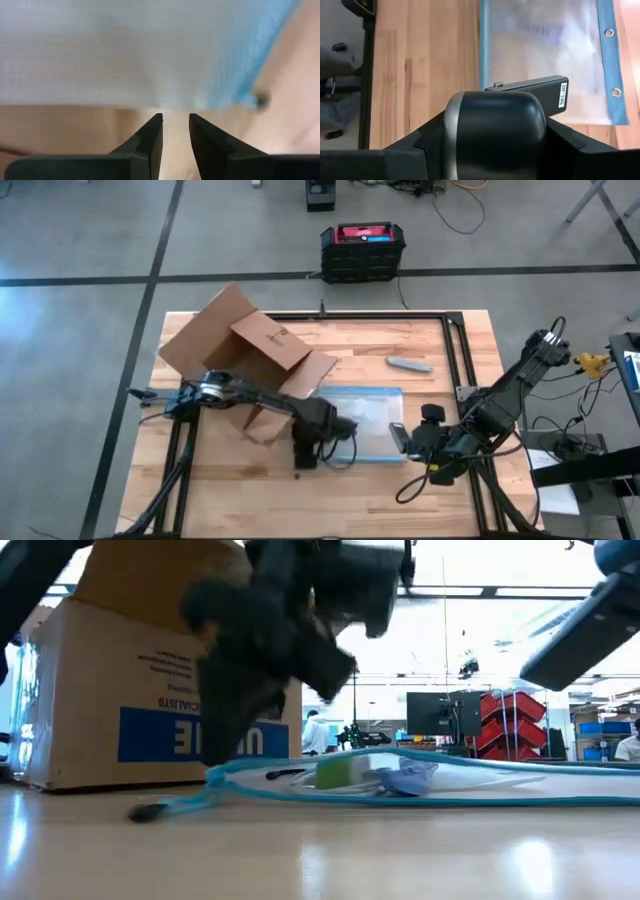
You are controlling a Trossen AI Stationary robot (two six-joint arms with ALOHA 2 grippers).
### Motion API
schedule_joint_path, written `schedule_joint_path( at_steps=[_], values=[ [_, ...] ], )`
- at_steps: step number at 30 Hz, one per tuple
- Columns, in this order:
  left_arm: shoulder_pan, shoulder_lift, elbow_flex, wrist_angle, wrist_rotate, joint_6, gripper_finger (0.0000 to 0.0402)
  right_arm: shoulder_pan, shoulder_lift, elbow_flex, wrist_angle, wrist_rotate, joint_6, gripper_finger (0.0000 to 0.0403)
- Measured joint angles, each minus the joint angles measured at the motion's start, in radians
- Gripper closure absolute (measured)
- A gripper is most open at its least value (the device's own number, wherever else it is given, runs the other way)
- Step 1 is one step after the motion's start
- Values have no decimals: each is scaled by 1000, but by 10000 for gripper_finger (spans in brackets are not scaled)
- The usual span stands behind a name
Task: Unpack boxes
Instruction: Put the black mini fan into the white zip bag
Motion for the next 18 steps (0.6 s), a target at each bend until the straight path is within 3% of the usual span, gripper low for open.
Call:
schedule_joint_path(
  at_steps=[4,11,16,18],
  values=[
    [-102,-74,0,43,-112,53,322,0,2,-9,61,3,-42,190],
    [-282,-145,0,415,-576,108,322,10,75,-41,247,-23,-91,190],
    [-318,-145,-52,638,-634,202,312,24,189,-15,342,-69,-81,190],
    [-317,-144,-87,654,-660,201,302,27,236,14,349,-70,-65,190]
  ],
)
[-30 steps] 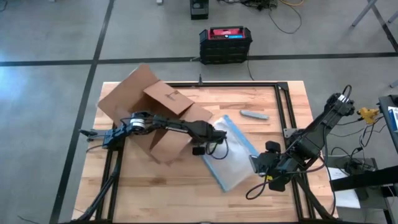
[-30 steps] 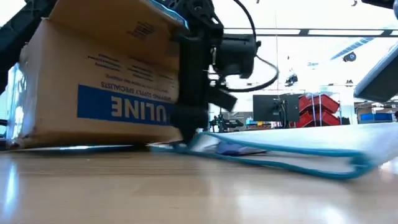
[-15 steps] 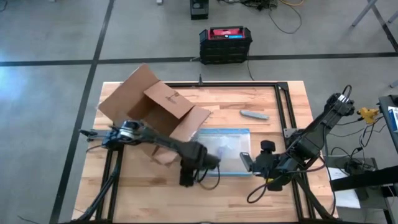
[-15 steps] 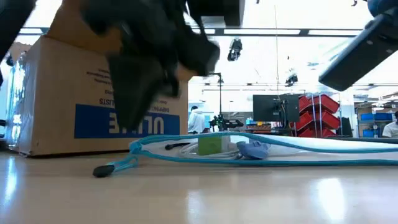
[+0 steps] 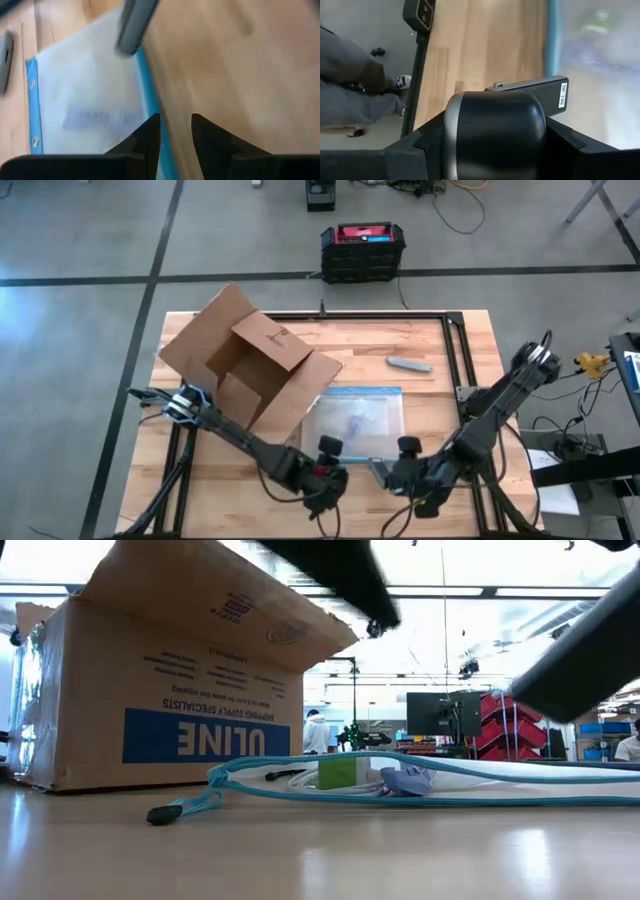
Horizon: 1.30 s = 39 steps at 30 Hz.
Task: Unpack boxes
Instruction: Put the black mini fan into the white zip bag
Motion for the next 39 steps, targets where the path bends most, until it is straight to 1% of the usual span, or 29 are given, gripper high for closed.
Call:
schedule_joint_path(
  at_steps=[4,8,10,13,16,19,23,27,30,33,37,38,39],
  values=[
    [18,0,-79,47,-64,0,275,5,93,61,3,0,49,190],
    [38,1,-145,94,-48,-11,239,4,171,120,3,3,94,190],
    [38,1,-175,142,-40,-11,219,4,203,145,3,8,122,190],
    [34,1,-220,169,-83,-8,191,5,241,179,2,11,160,190],
    [52,0,-273,267,-107,-16,170,6,276,208,7,37,168,190],
    [63,1,-311,306,-122,-18,157,6,305,220,3,51,168,190],
    [73,0,-338,340,-156,-42,157,6,325,221,-10,103,195,190],
    [80,1,-341,338,-162,-51,179,3,346,221,-24,141,214,190],
    [80,1,-340,340,-162,-96,216,-3,361,221,-22,142,216,190],
    [84,1,-327,335,-156,-133,273,-5,375,221,-23,163,220,190],
    [84,1,-292,324,-135,-177,372,-8,378,222,-23,248,249,190],
    [84,1,-279,322,-135,-186,386,-12,377,222,-23,263,258,190],
    [84,1,-266,320,-135,-199,391,-15,376,223,-24,277,272,190]
  ],
)
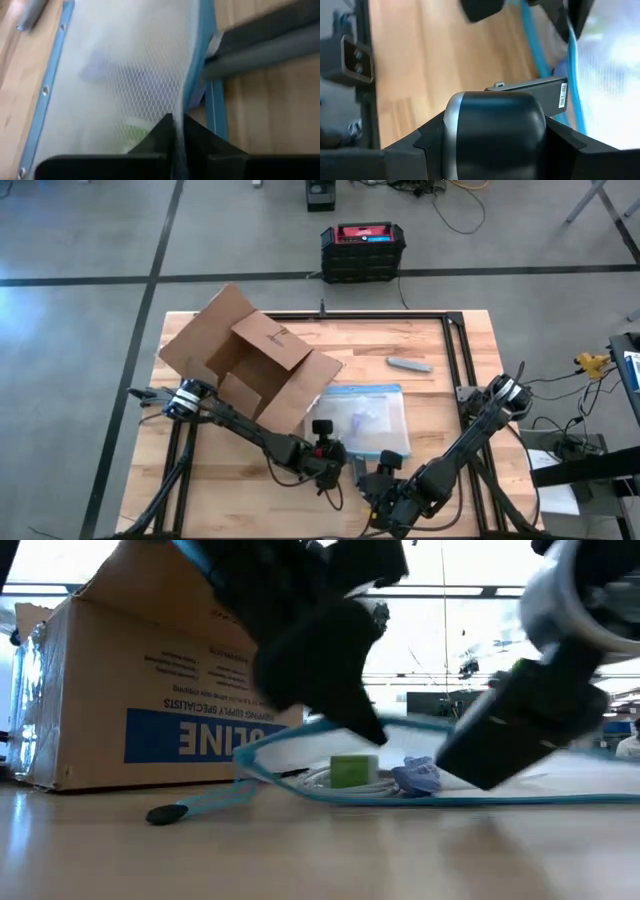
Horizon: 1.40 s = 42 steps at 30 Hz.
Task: Unpack boxes
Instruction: Put the black mini fan into the white zip bag
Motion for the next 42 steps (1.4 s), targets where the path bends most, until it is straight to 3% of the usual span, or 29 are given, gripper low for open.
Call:
schedule_joint_path(
  at_steps=[10,14,23,31,37,42],
  values=[
    [0,0,102,-27,7,-121,400,-73,32,0,-190,124,164,189],
    [0,0,115,-32,7,-153,401,-118,47,-10,-245,170,262,171],
    [8,-1,117,-40,7,-157,401,-167,57,-13,-238,224,251,133],
    [18,-2,117,-32,9,-156,401,-165,57,-30,-278,232,261,124],
    [22,-2,110,-25,10,-157,401,-158,59,-76,-322,191,306,140],
    [21,-2,106,-27,11,-160,401,-116,27,-36,-317,176,273,156]
  ],
)
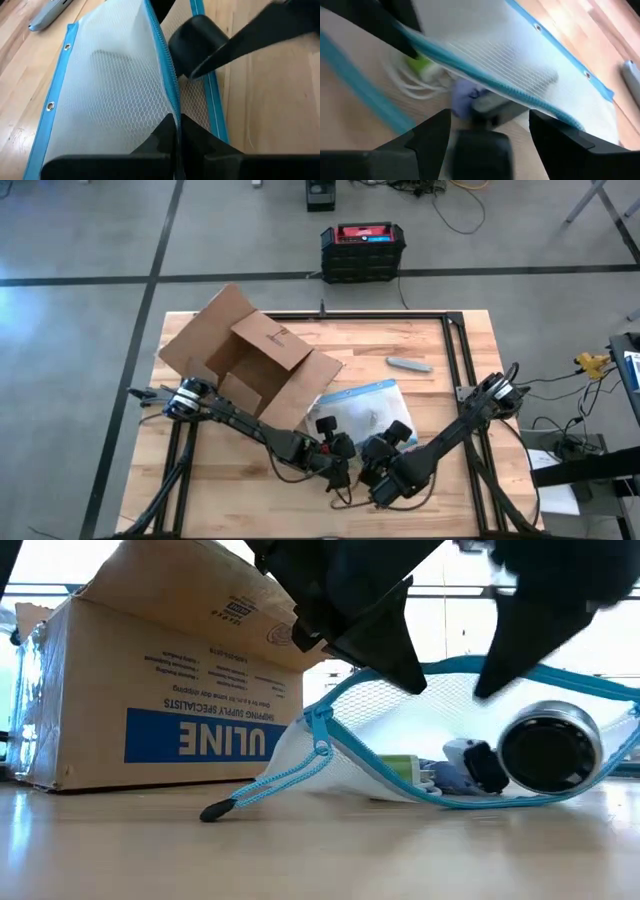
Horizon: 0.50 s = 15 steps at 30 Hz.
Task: Unpack boxes
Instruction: Put the black mini fan into the white zip bag
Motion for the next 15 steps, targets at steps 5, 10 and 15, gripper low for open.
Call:
schedule_joint_path(
  at_steps=[5,10,15],
  values=[
    [0,0,-1,-3,0,-1,402,65,-41,46,7,-36,-31,171],
    [2,0,-2,-3,0,0,402,147,-49,55,16,-186,-8,197],
    [2,0,-2,-2,4,-1,401,211,-39,33,22,-208,70,255]
  ],
)
